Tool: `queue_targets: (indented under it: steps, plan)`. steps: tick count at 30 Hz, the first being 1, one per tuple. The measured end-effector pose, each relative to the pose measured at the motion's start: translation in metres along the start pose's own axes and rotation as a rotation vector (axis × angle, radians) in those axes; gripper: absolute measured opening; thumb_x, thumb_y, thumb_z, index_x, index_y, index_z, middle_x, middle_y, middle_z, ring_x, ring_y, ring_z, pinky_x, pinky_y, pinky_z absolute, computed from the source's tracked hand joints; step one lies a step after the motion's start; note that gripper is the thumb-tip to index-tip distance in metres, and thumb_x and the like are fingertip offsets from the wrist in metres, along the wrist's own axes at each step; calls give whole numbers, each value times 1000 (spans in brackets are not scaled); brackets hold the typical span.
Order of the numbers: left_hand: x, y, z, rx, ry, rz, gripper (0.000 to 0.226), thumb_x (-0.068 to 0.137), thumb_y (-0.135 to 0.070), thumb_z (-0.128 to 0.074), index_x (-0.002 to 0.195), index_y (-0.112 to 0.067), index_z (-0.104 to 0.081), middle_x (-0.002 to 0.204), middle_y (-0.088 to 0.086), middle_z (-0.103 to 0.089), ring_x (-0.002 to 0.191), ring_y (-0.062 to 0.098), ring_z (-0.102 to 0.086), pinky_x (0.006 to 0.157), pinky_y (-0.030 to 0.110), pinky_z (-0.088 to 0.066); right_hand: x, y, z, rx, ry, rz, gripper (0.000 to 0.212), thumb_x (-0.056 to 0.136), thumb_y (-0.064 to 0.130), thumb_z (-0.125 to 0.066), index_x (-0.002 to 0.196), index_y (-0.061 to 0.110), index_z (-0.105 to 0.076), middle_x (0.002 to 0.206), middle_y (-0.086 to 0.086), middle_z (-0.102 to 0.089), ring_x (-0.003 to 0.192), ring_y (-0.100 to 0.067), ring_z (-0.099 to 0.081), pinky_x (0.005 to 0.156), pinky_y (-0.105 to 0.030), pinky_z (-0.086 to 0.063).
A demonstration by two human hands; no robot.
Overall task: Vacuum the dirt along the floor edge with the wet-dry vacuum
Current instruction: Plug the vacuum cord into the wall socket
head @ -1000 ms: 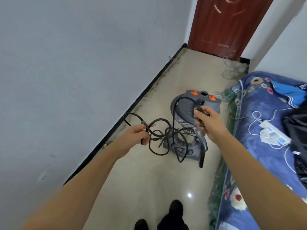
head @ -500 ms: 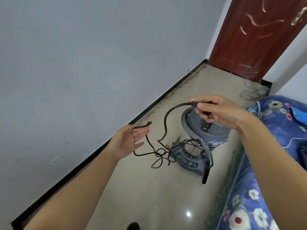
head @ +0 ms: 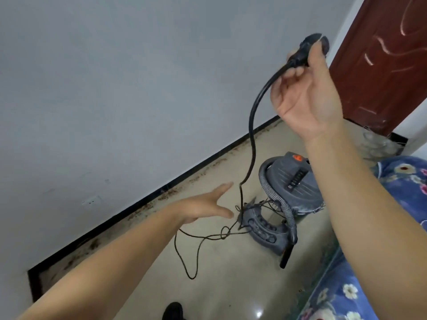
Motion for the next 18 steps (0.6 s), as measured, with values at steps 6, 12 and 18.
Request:
queue_targets:
  steps: [6, 12, 18]
  plan:
    - [-23, -62, -26, -166, -88, -314, 5, 94, -24, -59, 96, -28, -57, 145, -4, -44, 135, 8, -37, 112, 28, -28, 19, -29, -63, 16, 111, -107, 42, 101, 35, -41, 83, 3, -62, 71, -2, -55, 61, -12, -58, 61, -27, -56]
    - [-34, 11, 14, -396, -400, -208, 29, 93, -18, -61, 75, -14, -38, 76, 12, -68, 74, 22, -65, 81, 36, -53, 25, -127, -63, -297, 82, -401, 40, 103, 41, -35, 91, 13, -60, 58, 8, -46, 39, -1, -30, 33, -13, -22]
    - [-72, 173, 25, -455, -538, 182, 14, 99, -21, -49, 92, -9, -52, 80, 3, -70, 71, 13, -66, 71, 25, -50, 23, -266, 29, -638, -148, -692, 37, 106, 33, -30, 88, 12, -55, 52, 7, -40, 31, -2, -23, 29, -15, -15]
Point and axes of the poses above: each hand's wrist, its own x-axis towards the middle knuckle, its own z-axis out of the back of the hand, y = z × x, the point moved 10 cm from there along x, towards the middle knuckle
